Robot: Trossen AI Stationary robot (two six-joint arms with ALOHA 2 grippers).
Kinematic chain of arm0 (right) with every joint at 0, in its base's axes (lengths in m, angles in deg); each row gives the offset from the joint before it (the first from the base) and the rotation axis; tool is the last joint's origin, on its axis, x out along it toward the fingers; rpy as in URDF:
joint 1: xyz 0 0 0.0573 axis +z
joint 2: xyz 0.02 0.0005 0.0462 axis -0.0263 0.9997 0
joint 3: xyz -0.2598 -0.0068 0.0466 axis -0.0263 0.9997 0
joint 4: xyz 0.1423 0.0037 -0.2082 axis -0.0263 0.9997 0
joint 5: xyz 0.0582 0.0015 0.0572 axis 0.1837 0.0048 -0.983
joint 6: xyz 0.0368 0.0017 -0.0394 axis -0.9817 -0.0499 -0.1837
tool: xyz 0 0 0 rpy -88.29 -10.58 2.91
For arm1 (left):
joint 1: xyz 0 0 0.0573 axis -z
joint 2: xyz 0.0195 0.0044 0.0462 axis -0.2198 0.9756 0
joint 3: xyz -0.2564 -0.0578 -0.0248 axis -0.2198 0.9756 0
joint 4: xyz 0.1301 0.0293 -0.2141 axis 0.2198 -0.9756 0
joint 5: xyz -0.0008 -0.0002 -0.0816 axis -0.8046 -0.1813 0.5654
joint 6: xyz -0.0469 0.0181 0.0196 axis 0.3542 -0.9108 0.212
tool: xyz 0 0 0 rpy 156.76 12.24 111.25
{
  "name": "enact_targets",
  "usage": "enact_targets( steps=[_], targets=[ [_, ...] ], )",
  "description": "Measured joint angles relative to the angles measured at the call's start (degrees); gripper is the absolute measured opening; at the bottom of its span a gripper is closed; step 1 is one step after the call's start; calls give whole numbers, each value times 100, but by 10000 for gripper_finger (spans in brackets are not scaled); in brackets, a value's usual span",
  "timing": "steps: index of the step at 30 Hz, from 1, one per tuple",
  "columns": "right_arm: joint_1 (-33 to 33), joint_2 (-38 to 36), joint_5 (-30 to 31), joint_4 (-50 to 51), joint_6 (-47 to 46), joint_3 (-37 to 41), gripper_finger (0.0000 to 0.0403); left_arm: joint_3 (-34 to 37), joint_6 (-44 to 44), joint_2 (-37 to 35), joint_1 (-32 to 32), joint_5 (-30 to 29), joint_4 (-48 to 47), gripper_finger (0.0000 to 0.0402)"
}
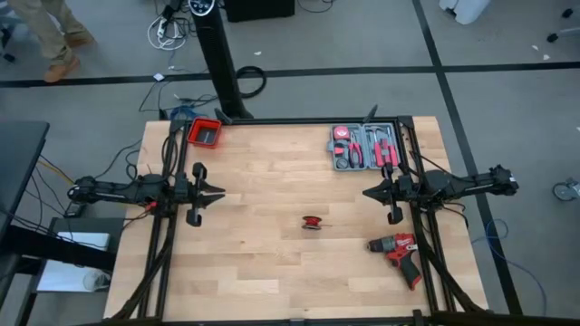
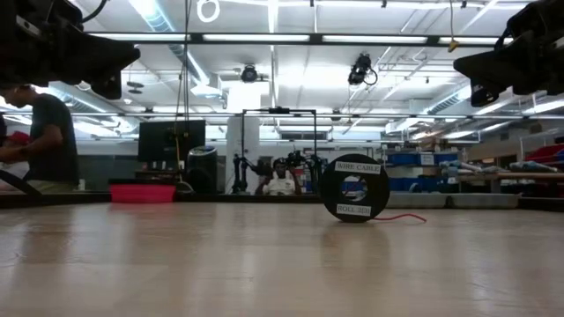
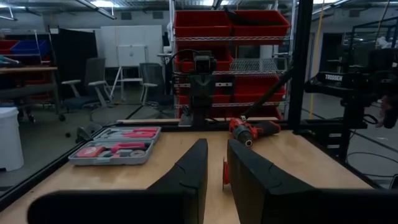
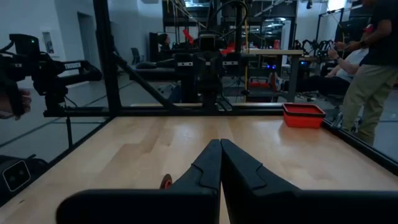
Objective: Coil cords
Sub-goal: Uncoil the red wire from the black spool
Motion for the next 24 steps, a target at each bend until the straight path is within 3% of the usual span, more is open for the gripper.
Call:
enact_targets(
  steps=[14,20,24],
  targets=[
    [-7,1,361,-528,-28,-1,8,0,-77,0,-1,0,557,64],
    [-15,34,624,-1139,-1044,0,4,0,518,0,0,0,929,65],
    [-68,263,606,-1135,-1113,-39,3,-2,640,0,2,0,988,64]
  ],
)
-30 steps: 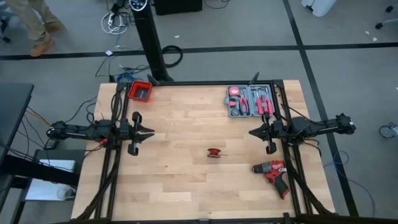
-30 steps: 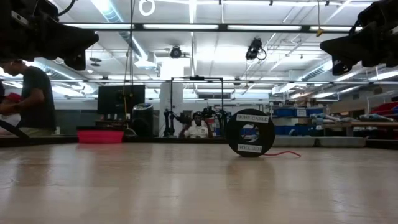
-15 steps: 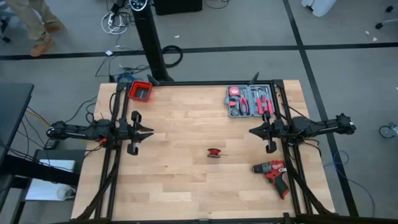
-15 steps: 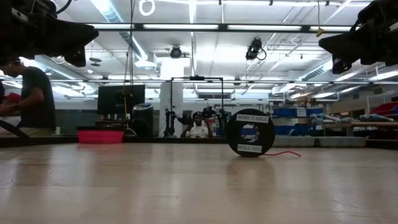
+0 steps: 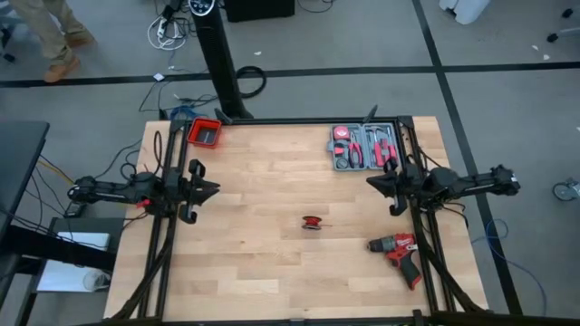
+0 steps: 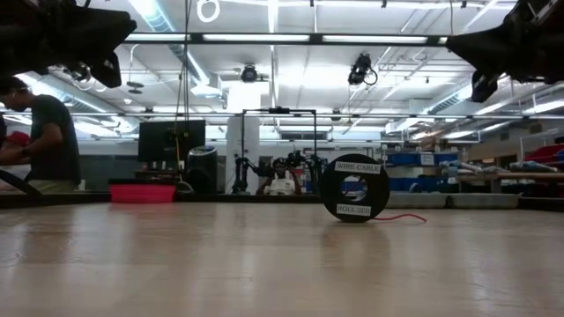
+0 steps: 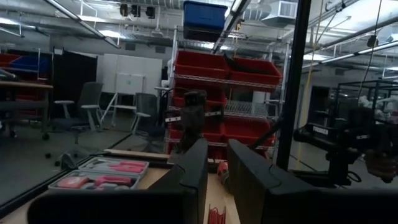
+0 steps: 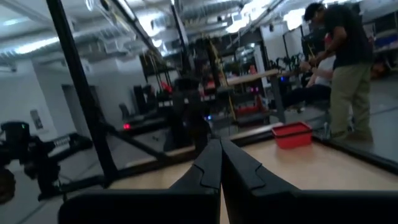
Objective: Coil cords
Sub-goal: Uncoil the red wire from the black spool
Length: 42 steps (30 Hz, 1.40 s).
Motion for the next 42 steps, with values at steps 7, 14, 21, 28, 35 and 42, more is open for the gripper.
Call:
enact_targets(
  steps=[7,14,21,28,35,42],
  targets=[
    [-101,846,-101,-180,-201,-302,3,0,207,0,0,2,13,64],
    [-309,1931,-311,-684,-143,-387,13,-96,608,120,-2,-775,-198,64],
    [-772,2929,-536,-966,-170,-669,20,-1133,-30,1099,-2,-772,-543,64],
    [-908,3705,-1094,-289,-67,-1507,21,-2270,16,2661,-2,-905,-1086,64],
    [-887,4135,-1105,1868,103,-2528,21,-3282,765,4501,44,-713,-1285,64],
    [-883,4475,-1334,2951,330,-2940,54,-4081,1125,6137,38,-766,-1325,64]
  ],
)
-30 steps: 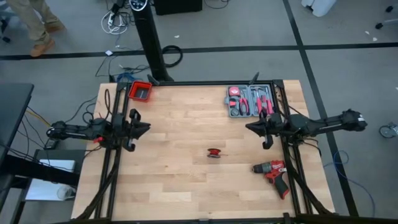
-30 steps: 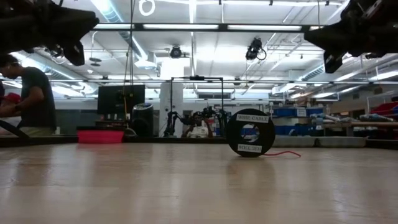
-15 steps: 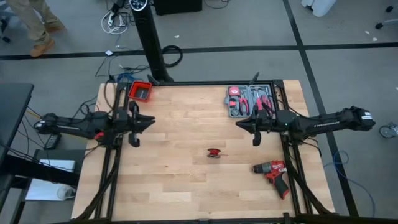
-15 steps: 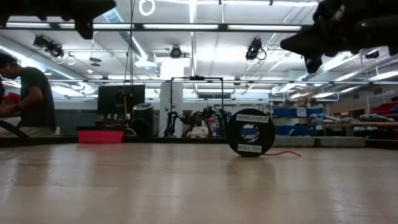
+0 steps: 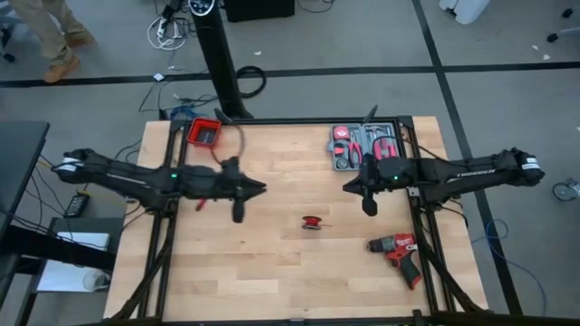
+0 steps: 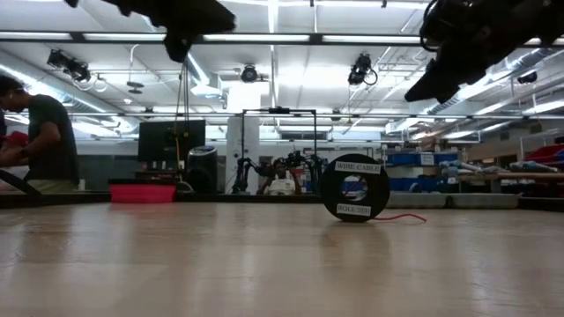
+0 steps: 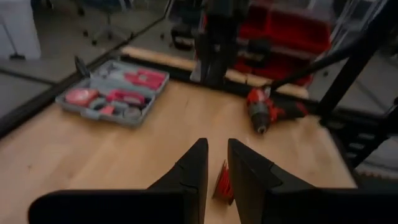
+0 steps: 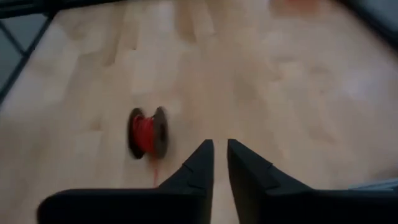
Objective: Coil cords
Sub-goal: Uncoil the red wire from the black spool
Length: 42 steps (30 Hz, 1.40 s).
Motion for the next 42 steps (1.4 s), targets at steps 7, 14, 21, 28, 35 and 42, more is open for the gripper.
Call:
enact_targets(
  steps=[7,14,21,28,35,42],
  targets=[
    [320,715,-226,-662,-453,35,129,-754,-294,1361,-242,162,-6,64],
    [570,1622,-401,-1278,-917,37,142,-1104,-200,2096,-398,553,-29,64],
    [786,2461,-355,-1916,-1029,39,133,-1149,248,2452,-394,1037,-21,64],
    [857,2927,-263,-2267,-1024,39,132,-1149,551,2582,-355,2013,-90,64],
    [903,3298,5,-2668,-980,26,132,-1147,-131,2631,-52,2342,-110,64],
    [904,3361,106,-2889,-934,22,132,-1152,-408,2727,219,1376,-58,70]
  ],
)
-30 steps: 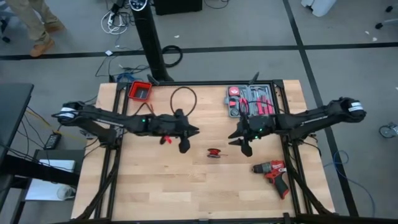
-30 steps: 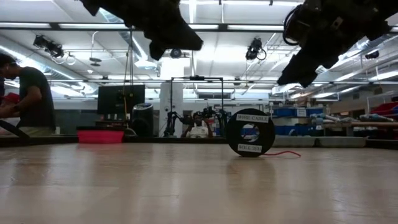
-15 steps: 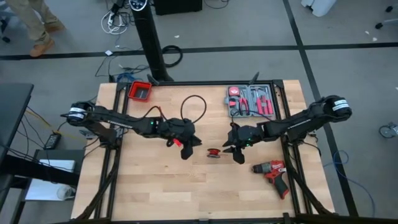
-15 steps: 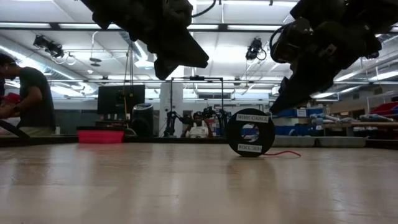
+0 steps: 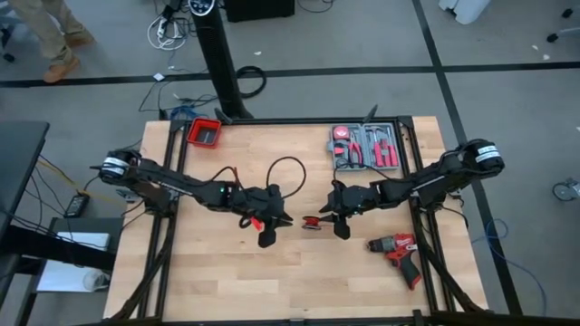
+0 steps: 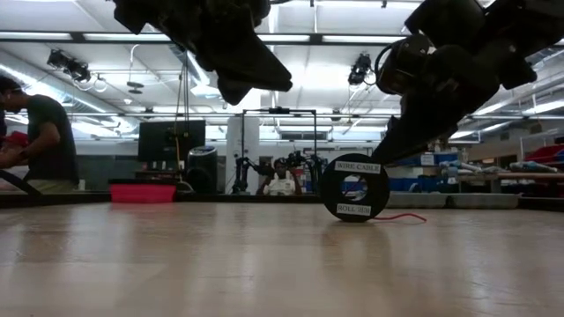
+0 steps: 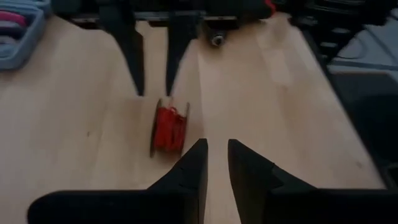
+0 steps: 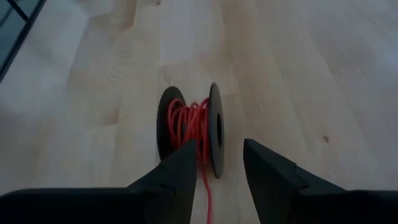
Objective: Coil cords
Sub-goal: Uncoil the red wire from the black spool
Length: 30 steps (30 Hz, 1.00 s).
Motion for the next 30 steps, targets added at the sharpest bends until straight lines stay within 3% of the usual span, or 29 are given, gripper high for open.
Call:
enact_targets(
  steps=[11,22,30],
  targets=[
    [111,350,-13,-272,-96,-23,132,-496,-124,1002,15,-154,47,121],
    [170,765,105,-243,44,-179,129,-1230,44,1829,23,-44,-870,125],
    [168,755,346,-298,335,-179,77,-1296,249,1890,17,-116,-1005,125]
  ],
)
